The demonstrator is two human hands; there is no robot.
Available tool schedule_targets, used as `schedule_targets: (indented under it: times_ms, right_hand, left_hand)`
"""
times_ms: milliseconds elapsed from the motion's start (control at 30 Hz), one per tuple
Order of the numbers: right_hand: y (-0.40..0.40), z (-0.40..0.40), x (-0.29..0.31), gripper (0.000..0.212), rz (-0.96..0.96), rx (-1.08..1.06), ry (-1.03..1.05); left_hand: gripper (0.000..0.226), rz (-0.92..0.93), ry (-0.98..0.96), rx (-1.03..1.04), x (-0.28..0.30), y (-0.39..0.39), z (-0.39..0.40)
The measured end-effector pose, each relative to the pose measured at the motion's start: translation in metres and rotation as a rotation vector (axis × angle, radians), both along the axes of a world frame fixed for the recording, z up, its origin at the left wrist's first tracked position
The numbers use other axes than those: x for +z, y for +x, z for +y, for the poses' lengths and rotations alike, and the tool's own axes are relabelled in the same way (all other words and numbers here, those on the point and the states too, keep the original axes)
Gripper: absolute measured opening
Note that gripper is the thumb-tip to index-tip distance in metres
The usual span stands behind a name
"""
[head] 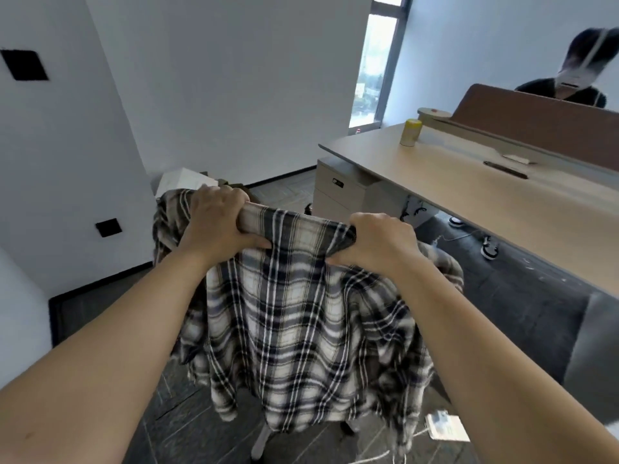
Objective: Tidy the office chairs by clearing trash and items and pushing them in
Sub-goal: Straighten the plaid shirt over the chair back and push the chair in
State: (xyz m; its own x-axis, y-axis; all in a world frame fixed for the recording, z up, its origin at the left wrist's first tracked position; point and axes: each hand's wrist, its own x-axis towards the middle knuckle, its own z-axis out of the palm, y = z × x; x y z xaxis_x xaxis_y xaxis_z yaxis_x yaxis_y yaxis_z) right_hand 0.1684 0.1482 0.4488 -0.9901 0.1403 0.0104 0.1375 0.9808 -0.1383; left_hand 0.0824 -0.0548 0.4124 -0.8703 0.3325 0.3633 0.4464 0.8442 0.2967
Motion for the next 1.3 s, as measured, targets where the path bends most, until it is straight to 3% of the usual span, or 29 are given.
schedule_targets:
  times_ms: [167,367,700,1000,1300]
  right_hand:
    - [0.003,0.033,-0.012,0.067,0.201,-0.027,0.032]
    - [0.003,0.060,-0.024,0.066,0.258,-0.059,0.013]
    - [0.001,0.110,-0.040,0.062,0.390,-0.284,0.042]
    - [-0.003,0.161,-0.041,0.062,0.355,-0.470,0.014]
    - [-0.026,0.222,-0.034,0.047,0.348,-0.577,-0.049]
  left_hand:
    - [0.068,-0.019,0.098,-0.025,-0.008,0.007,0.038]
    - [0.069,0.005,0.070,-0.074,-0.012,-0.005,0.068]
    - [0.073,0.074,-0.050,-0.198,-0.012,-0.041,0.142]
    - [0.073,0.081,-0.090,-0.364,-0.009,-0.072,0.216]
    - [0.074,0.089,-0.101,-0.450,-0.008,-0.108,0.291]
